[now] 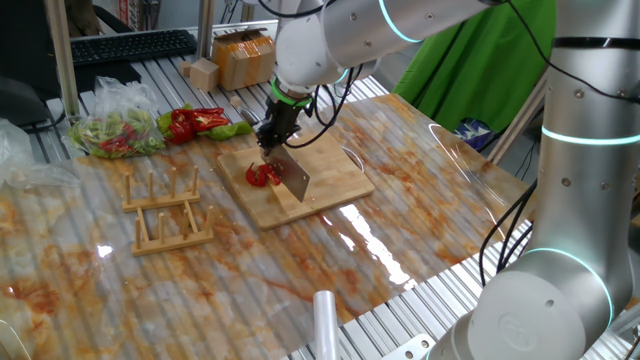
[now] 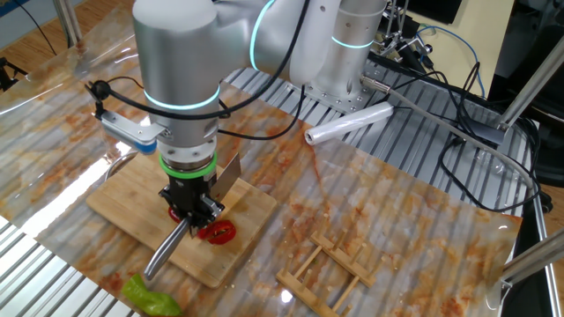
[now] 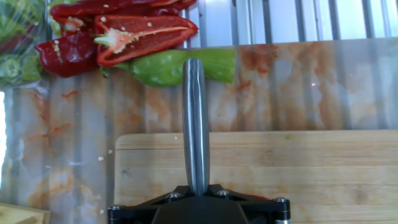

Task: Chop the chili peppers

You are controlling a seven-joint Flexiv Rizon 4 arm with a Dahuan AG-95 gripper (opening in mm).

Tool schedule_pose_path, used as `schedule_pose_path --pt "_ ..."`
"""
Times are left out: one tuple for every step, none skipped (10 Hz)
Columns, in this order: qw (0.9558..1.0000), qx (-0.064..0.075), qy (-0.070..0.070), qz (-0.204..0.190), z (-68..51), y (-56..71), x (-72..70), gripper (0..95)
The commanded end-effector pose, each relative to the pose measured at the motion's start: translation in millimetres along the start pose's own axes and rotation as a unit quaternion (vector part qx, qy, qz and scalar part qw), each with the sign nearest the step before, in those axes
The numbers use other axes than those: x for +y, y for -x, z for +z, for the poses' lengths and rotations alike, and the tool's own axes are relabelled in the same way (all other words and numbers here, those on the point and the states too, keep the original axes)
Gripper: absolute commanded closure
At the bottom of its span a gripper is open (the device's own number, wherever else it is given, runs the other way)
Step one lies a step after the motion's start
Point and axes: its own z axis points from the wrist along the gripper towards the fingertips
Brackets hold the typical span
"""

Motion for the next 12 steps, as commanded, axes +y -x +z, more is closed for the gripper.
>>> schedule_pose_path --pt "1.0000 -0.002 -0.001 -0.004 -0.2 0.1 0.2 95.0" --pt "1.0000 -0.001 -0.001 -0.004 -0.8 0.4 -0.1 95.0" --pt "1.0000 0.000 -0.001 -0.004 -2.5 0.7 -0.8 95.0" --pt "1.0000 0.001 -0.001 -0.003 -4.4 1.3 -1.7 95.0" --pt "1.0000 0.003 -0.001 -0.004 -5.7 1.8 -2.3 95.0" --pt "1.0000 0.003 -0.001 -0.004 -6.0 1.9 -2.4 95.0" --pt "1.0000 0.004 -0.001 -0.005 -5.9 2.1 -2.4 95.0" --pt "1.0000 0.004 0.000 -0.006 -4.8 2.3 -2.1 95.0" --pt "1.0000 0.004 -0.001 -0.008 -4.0 2.6 -2.4 95.0" --pt "0.9999 0.004 -0.002 -0.010 -3.2 2.7 -3.9 95.0" --pt "0.9999 0.003 -0.002 -0.010 -3.2 2.7 -4.2 95.0" --pt "0.9999 0.003 -0.002 -0.010 -3.1 2.7 -4.2 95.0"
